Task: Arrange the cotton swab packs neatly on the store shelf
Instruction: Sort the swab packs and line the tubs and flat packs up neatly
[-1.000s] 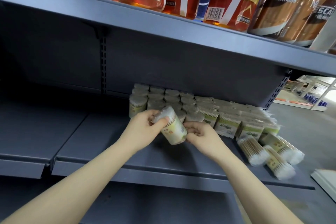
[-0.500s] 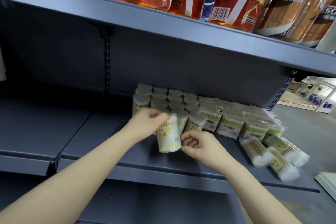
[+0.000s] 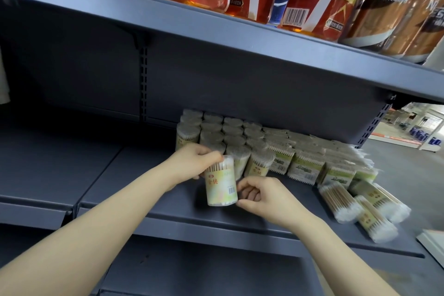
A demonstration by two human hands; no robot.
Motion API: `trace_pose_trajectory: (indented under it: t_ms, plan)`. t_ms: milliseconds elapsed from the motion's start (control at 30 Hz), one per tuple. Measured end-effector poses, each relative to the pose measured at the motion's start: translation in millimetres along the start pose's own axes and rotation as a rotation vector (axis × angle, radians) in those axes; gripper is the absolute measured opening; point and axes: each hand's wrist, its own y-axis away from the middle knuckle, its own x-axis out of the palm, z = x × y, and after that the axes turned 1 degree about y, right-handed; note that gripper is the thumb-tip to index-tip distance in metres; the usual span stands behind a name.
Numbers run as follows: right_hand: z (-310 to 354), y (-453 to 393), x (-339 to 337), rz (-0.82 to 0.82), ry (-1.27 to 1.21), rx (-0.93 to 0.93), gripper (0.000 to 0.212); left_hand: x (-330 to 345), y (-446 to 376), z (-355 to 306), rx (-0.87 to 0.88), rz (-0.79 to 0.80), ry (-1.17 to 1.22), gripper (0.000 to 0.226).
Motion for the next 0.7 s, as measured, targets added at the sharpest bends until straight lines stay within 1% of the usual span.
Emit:
trace_pose_trajectory:
  t_ms: [100, 267, 367, 433, 533, 600, 633, 700]
  plan:
    - [-0.6, -2.6, 1.3, 0.006, 0.022, -0.01, 0.014, -2.8, -0.1, 0.5, -0.003, 0.014, -0.014, 0.019]
    - [2.4, -10.1, 1.2, 0.029, 0.121, -0.038, 0.017, -11.3, -0.1, 6.3, 0.015, -0.015, -0.058, 0.028]
    - [6.7, -17.7, -2.2, -0.037, 0.214, -0.092, 0.022, -20.3, -0.4, 11.9, 0.046, -0.057, -0.141, 0.032]
    - [13.3, -23.8, -4.7, -0.11, 0.258, -0.134, 0.022, -26.0, -0.1, 15.6, 0.057, -0.085, -0.194, 0.022]
    - [23.1, -36.1, -6.2, -0.226, 0.278, -0.173, 0.019, -34.0, 0.8, 20.0, 0.063, -0.098, -0.245, 0.021]
    - [30.5, -45.1, -5.8, -0.254, 0.28, -0.166, 0.022, -40.7, 2.2, 22.5, 0.064, -0.099, -0.252, 0.016]
    - [33.9, -49.5, -4.8, -0.256, 0.277, -0.162, 0.023, -44.1, 2.4, 24.1, 0.063, -0.101, -0.257, 0.017]
    - [40.0, -58.1, -2.5, -0.249, 0.266, -0.16, 0.023, -50.8, 3.2, 27.0, 0.053, -0.105, -0.277, 0.028]
